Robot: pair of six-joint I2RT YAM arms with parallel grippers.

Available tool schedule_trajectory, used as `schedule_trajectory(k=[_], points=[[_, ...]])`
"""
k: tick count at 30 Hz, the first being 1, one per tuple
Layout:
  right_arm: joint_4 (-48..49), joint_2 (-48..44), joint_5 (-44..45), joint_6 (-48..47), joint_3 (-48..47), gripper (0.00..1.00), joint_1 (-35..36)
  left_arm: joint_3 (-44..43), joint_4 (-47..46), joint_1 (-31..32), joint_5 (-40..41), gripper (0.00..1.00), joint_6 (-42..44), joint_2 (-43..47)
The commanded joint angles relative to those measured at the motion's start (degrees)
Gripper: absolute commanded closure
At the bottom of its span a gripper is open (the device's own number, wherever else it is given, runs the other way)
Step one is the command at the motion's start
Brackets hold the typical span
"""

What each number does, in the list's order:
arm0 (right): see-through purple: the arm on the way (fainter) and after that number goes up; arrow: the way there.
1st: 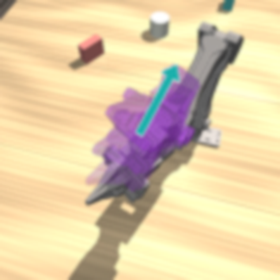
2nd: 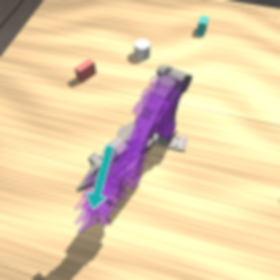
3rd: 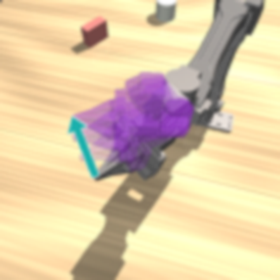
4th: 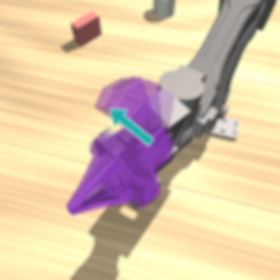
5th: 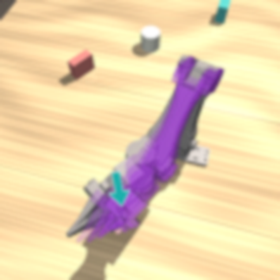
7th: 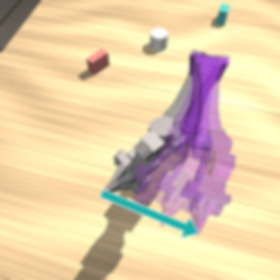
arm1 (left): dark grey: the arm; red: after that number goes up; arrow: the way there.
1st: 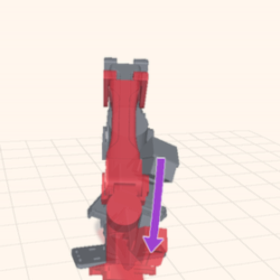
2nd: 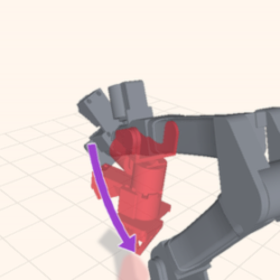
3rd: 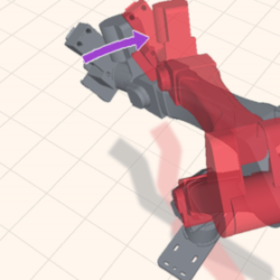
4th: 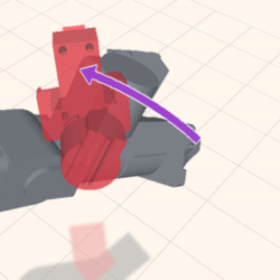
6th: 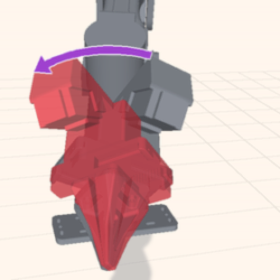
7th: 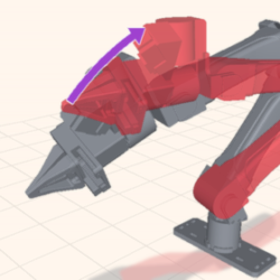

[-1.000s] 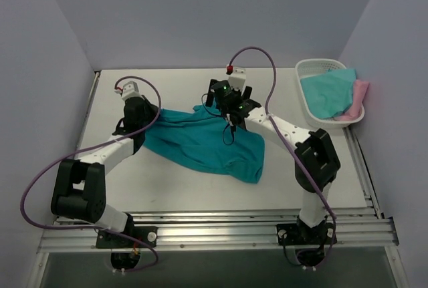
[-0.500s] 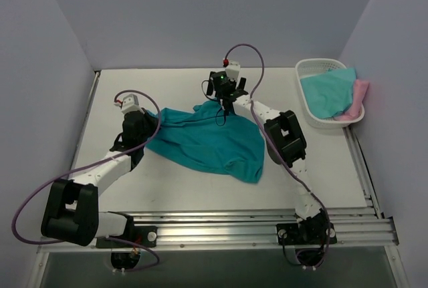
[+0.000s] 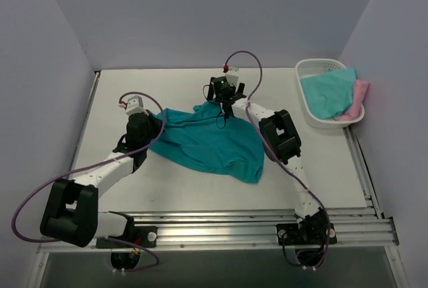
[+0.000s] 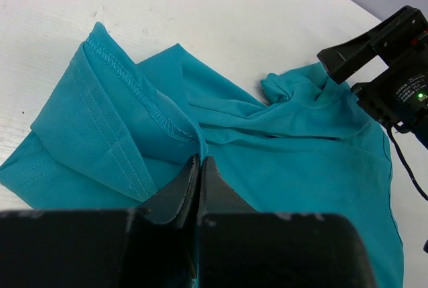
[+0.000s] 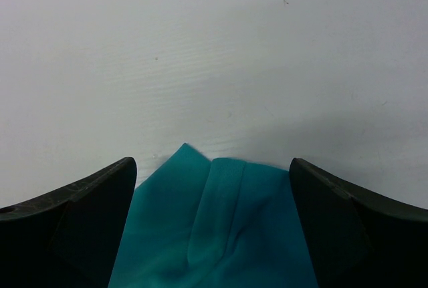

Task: Fold and stack the t-shirts
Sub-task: Flatten the tshirt out

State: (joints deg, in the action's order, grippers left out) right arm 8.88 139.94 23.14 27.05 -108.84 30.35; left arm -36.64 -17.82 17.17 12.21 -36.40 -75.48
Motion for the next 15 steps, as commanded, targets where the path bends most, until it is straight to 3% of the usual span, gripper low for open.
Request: schedule_trajectory(k=[1, 5, 11, 15], points=[[2.71, 1.82, -0.9, 0.46, 0.29, 0.07, -0.64, -0.62, -3.27, 0.67, 0.98, 0.98, 0.37, -0.45], [3.59, 3.84, -1.51, 0.55, -0.15, 0.21, -0.73, -0.54, -3.45, 1.02, 1.24, 0.98, 0.45, -0.81], [3.33, 5.08, -2.83, 1.43, -0.85, 0.26, -0.9, -0.27, -3.62, 1.11, 1.68, 0.98, 0.54, -0.72], [2.98, 4.47, -3.8, 2.13, -0.24, 0.66, -0.9, -0.62, -3.8, 1.2, 1.59, 0.98, 0.46, -1.16]])
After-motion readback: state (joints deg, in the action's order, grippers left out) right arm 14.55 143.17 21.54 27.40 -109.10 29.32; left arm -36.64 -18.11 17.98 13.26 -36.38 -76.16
